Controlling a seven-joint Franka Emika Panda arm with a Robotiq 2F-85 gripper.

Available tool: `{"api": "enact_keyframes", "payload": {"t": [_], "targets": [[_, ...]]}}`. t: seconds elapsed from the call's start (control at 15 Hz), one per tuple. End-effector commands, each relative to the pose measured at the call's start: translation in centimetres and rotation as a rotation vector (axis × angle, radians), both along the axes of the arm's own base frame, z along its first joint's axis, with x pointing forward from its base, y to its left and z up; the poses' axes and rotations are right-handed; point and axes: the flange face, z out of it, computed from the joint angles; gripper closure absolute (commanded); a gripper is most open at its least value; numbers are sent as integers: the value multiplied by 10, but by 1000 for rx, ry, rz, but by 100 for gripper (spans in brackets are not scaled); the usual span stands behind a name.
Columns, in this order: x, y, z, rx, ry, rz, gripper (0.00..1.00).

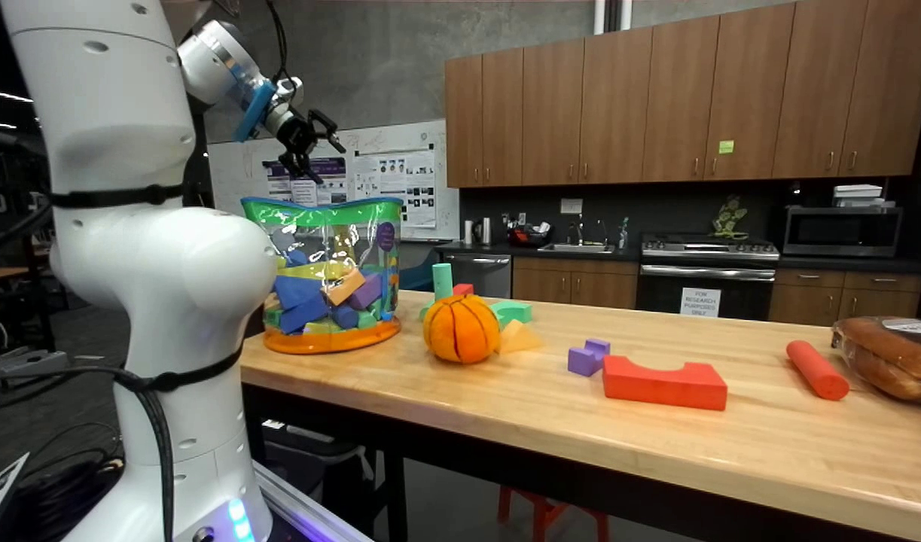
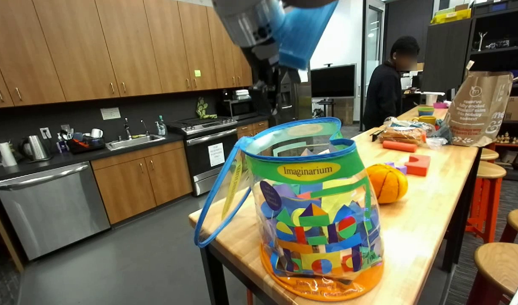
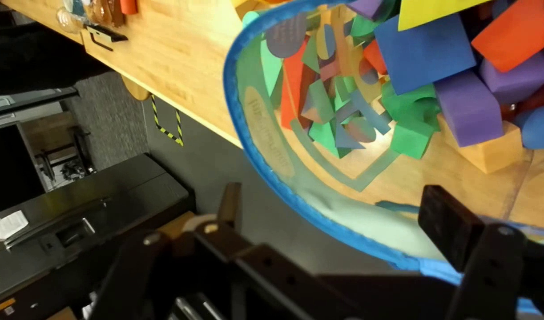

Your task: Remove one purple block from the toy bag

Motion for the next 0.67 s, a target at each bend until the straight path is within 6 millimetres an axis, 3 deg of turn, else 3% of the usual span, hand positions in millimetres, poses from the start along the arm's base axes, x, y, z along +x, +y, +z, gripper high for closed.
{"api": "enact_keyframes", "payload": {"t": [0.0,0.27,0.6], "targets": [[39,4,-51,-2,122,-46,0],[65,-11,-100,57,255,-92,0],[60,-31,-126,226,394,-203,0]]}}
